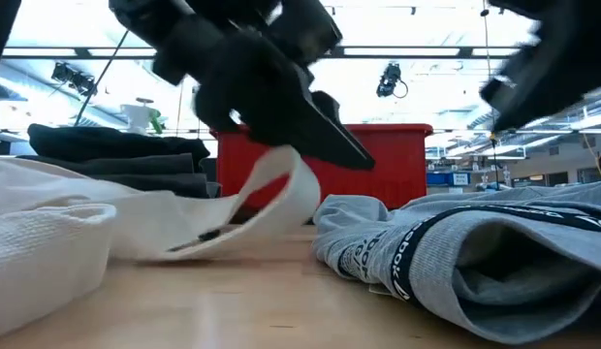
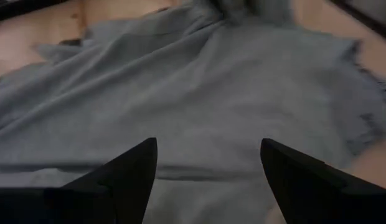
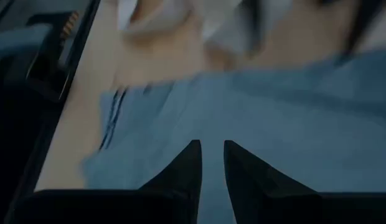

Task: Fold Laundry from Bin
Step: Fold the gray shirt

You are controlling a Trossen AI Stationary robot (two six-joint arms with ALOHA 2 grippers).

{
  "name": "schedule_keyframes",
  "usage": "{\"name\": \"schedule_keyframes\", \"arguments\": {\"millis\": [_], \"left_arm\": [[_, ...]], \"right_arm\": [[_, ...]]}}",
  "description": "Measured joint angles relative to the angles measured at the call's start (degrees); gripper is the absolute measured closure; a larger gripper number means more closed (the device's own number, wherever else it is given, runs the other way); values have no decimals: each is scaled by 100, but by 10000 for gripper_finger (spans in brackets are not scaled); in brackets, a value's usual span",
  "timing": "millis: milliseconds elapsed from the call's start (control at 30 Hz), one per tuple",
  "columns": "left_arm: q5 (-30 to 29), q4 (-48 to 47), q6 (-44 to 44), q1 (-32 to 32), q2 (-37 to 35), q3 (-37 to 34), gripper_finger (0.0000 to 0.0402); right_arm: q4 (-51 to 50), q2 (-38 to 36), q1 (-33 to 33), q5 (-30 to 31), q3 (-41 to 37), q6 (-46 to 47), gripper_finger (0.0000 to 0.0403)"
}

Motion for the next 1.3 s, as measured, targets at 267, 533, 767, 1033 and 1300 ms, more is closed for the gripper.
{"name": "schedule_keyframes", "arguments": {"millis": [267, 533, 767, 1033, 1300], "left_arm": [[97, -230, -29, 522, 103, 151, 111], [728, -1672, 140, 595, -53, 628, 111], [754, -1452, 523, 672, 380, 815, 111], [420, -1915, 390, 997, 685, 807, 111], [1083, -2198, -282, 771, 596, 807, 111]], "right_arm": [[325, 830, 925, 166, 0, 1588, 326], [311, 1448, 1120, -203, 13, 2675, 333], [192, 1458, 1103, -298, 27, 2877, 348], [-1221, 931, 1149, -742, 20, 3452, 373], [-3497, 1, 1009, -549, -17, 3724, 388]]}}
